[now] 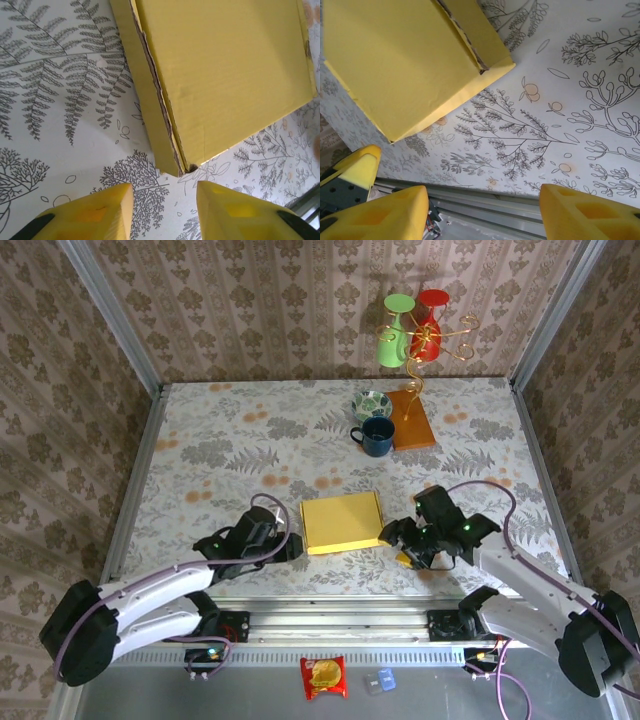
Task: Fold the paper box
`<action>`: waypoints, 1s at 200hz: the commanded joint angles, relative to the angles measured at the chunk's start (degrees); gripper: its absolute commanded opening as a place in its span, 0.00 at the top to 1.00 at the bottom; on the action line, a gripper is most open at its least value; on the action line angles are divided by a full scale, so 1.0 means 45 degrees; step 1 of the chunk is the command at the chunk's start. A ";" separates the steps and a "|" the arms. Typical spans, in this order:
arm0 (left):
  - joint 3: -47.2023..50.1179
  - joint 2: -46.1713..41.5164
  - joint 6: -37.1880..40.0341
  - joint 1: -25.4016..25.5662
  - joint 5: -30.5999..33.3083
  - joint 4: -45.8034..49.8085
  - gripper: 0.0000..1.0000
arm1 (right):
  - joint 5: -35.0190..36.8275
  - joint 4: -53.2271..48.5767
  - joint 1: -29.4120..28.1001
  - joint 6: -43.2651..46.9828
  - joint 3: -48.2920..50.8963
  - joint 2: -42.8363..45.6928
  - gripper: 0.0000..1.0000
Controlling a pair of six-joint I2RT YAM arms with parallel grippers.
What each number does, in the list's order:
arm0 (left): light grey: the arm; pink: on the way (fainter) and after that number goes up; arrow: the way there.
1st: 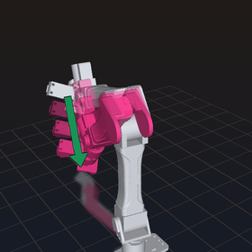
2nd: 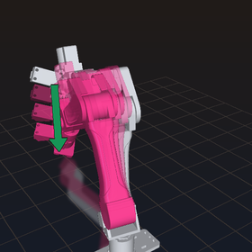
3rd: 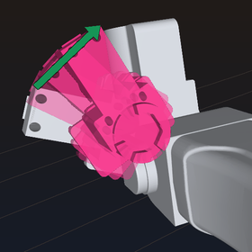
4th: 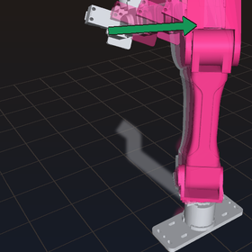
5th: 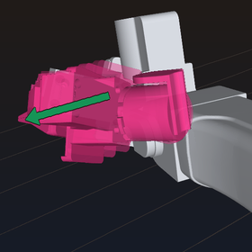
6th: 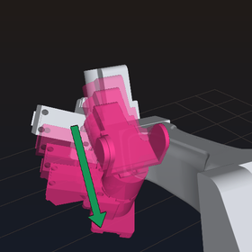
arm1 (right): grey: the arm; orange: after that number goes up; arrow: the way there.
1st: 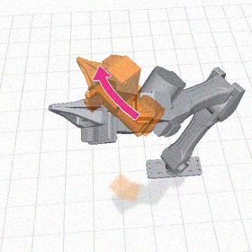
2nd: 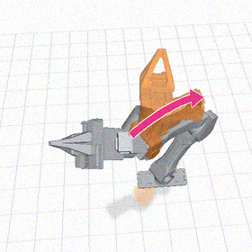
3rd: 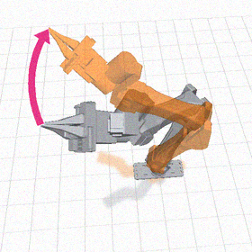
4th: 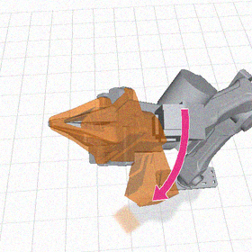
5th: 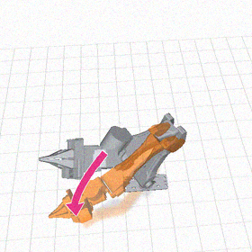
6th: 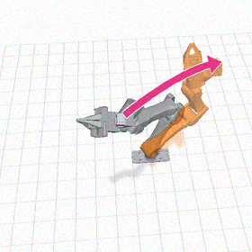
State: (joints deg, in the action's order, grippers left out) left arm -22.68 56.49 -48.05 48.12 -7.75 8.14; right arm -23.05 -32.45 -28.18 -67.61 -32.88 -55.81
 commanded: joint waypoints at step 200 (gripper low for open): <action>-0.0334 0.2515 1.1164 -0.7749 0.5727 -0.6561 0.00 | 1.0167 1.1241 0.4191 1.3033 0.2371 -0.1039 0.00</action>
State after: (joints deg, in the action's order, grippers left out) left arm -26.28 64.58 -1.67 16.03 23.75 -7.66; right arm 27.75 6.39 -12.36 -12.03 -24.01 -56.86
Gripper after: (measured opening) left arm 0.999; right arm 0.999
